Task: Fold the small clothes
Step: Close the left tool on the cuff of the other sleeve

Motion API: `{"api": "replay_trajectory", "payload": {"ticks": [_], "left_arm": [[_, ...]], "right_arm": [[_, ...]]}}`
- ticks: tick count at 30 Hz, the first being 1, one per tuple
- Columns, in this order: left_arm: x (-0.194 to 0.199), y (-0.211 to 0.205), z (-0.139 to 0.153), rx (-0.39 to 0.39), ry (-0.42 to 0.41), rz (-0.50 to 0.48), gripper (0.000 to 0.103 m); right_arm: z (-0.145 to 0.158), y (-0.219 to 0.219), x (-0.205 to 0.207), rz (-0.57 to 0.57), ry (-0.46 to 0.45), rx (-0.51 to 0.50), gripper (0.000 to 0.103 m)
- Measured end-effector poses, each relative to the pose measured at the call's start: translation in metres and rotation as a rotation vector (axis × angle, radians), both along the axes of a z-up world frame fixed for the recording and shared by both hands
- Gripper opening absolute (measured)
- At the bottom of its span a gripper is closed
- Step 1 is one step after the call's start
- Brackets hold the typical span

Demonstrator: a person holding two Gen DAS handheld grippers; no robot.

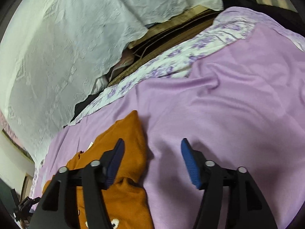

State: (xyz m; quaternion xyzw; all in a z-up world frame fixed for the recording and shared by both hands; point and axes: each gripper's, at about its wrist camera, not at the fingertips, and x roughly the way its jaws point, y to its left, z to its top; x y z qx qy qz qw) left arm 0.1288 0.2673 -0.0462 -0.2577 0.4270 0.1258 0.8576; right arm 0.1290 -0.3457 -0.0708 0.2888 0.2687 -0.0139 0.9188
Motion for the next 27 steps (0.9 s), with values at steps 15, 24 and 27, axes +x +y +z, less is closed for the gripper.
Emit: {"api": "replay_trajectory", "payload": {"ticks": [15,24,27], "left_arm": [[0.028,0.035,-0.022,-0.245,-0.157,0.091,0.063],[0.027,0.045,-0.026,-0.228,-0.127,0.108,0.013],[0.026,0.037,-0.019,-0.18,-0.12,0.086,0.009]], "right_arm": [[-0.012,-0.001,0.005,0.024,0.051,0.046,0.068],[-0.012,0.0,0.006,0.027,0.059,0.042,0.068],[-0.013,0.0,0.008,0.03,0.065,0.04,0.069]]}}
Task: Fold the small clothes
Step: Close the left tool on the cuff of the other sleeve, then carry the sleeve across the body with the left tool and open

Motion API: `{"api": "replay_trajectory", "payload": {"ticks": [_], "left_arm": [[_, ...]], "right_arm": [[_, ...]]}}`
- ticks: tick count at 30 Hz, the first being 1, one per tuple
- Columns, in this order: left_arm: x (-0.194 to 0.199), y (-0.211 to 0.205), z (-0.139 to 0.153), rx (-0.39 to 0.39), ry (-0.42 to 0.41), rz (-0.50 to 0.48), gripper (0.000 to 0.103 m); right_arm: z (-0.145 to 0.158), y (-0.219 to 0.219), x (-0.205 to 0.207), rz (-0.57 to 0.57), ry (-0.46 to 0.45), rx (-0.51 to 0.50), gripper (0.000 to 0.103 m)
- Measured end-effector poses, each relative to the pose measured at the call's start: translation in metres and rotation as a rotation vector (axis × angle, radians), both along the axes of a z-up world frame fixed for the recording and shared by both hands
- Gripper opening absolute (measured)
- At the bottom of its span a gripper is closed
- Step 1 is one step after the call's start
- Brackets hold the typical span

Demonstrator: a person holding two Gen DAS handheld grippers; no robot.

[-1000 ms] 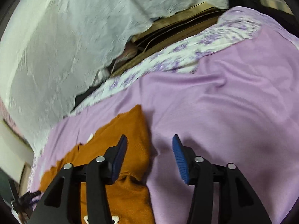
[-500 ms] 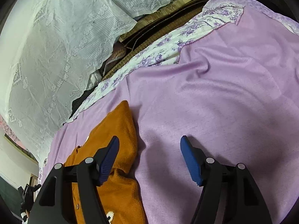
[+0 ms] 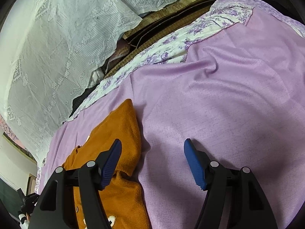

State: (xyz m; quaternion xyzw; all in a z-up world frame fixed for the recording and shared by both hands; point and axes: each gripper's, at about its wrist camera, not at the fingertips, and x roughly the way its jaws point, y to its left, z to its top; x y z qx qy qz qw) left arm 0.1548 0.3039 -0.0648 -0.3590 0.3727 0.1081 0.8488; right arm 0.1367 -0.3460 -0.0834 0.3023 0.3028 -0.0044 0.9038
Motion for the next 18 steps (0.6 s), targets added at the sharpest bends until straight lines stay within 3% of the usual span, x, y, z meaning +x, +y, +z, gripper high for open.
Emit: {"api": "replay_trajectory", "payload": {"ticks": [5,18], "left_arm": [[-0.003,-0.034,0.026,0.095,-0.015,-0.069,0.009],[0.016,-0.149,0.085,0.312,-0.082,-0.278,0.009]], "right_arm": [[-0.002,0.002,0.004,0.015,0.021,-0.01,0.075],[-0.001,0.004,0.006,0.02,0.03,-0.021,0.077]]}}
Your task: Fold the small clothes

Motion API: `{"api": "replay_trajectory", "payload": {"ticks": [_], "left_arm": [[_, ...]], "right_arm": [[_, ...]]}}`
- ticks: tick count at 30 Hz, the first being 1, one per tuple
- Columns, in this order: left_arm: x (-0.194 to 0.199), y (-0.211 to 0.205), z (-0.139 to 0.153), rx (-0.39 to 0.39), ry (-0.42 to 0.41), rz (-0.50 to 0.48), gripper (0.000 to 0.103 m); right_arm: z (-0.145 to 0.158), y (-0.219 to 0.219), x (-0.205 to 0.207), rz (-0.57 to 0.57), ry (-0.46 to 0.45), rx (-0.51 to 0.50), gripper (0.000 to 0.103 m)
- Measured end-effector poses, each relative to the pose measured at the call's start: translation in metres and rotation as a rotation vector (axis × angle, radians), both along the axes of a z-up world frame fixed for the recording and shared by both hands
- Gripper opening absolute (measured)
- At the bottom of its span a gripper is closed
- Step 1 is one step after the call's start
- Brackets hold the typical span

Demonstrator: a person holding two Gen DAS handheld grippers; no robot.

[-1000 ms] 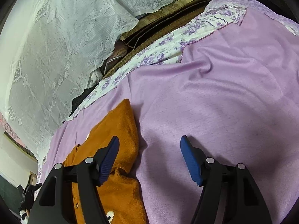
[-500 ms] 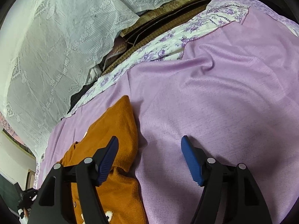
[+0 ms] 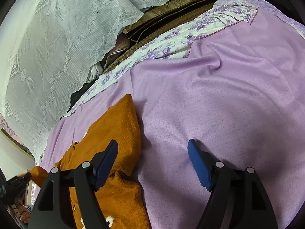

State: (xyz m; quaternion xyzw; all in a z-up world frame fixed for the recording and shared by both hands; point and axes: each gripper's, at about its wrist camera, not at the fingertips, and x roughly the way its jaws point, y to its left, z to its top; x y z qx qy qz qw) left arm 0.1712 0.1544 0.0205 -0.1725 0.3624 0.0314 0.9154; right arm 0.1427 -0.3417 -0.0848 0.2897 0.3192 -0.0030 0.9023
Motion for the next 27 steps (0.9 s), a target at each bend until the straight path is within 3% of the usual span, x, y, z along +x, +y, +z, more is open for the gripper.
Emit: {"api": "replay_trajectory", "payload": {"ticks": [5,11,12,13,15,18,23,27], "left_arm": [[0.004,-0.04,0.012,0.037,-0.021,-0.068,0.009],[0.009,-0.063,0.008,0.103,0.0,-0.071,0.01],[0.011,-0.062,0.004,0.114,0.018,-0.052,0.019],[0.012,-0.06,0.0,0.129,0.038,-0.028,0.036],[0.014,-0.059,-0.007,0.164,0.043,0.017,0.048],[0.017,-0.074,-0.016,0.241,0.059,-0.022,0.048],[0.013,-0.126,-0.046,0.511,0.077,-0.17,0.048],[0.009,-0.149,-0.068,0.649,0.077,-0.264,0.049]], "right_arm": [[0.0,0.001,0.003,0.007,0.005,-0.007,0.079],[0.001,0.001,0.003,0.006,0.005,-0.007,0.08],[0.001,0.001,0.003,0.007,0.005,-0.006,0.08],[0.0,0.001,0.003,0.007,0.006,-0.007,0.081],[0.001,0.002,0.004,0.009,0.007,-0.011,0.081],[0.001,0.003,0.005,0.011,0.007,-0.012,0.082],[0.001,0.002,0.005,0.01,0.008,-0.012,0.082],[0.001,0.004,0.006,0.012,0.01,-0.017,0.083]]}}
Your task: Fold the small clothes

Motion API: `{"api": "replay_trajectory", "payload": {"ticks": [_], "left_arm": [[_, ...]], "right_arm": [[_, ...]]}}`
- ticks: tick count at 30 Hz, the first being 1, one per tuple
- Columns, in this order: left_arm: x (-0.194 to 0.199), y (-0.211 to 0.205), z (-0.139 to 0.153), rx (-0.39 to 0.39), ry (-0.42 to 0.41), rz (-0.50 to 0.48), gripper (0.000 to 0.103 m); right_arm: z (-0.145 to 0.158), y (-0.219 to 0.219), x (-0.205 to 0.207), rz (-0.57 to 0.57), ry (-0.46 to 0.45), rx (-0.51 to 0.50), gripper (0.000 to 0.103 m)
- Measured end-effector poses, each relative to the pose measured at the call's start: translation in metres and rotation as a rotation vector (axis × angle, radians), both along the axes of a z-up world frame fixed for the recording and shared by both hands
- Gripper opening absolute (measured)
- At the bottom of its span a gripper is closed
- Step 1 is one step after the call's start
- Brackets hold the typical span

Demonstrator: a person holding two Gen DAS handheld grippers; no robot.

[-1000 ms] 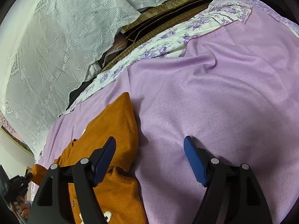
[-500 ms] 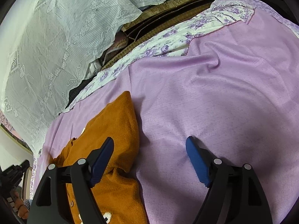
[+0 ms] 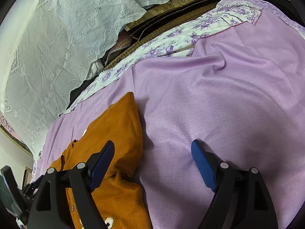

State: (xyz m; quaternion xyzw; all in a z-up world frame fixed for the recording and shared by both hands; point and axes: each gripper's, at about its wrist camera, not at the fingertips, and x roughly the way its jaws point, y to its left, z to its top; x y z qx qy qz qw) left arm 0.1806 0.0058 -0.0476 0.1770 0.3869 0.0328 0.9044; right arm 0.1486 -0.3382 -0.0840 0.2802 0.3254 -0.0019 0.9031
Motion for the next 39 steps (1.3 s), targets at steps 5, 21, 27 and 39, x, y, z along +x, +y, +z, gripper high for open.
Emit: {"api": "replay_trajectory", "payload": {"ticks": [5,21,27,39], "left_arm": [[0.016,0.003,-0.019,0.021,0.032,0.004,0.051],[0.014,0.004,0.027,-0.23,-0.03,-0.042,0.005],[0.013,-0.02,0.052,-0.297,-0.042,-0.081,0.005],[0.017,-0.082,0.063,-0.359,-0.038,-0.151,0.005]], "right_arm": [[0.0,0.0,0.0,0.002,0.001,-0.003,0.083],[0.0,0.0,0.0,0.002,0.006,-0.011,0.083],[-0.001,-0.001,0.001,0.002,0.005,-0.005,0.083],[0.0,-0.004,0.002,-0.002,0.007,0.006,0.083]]}}
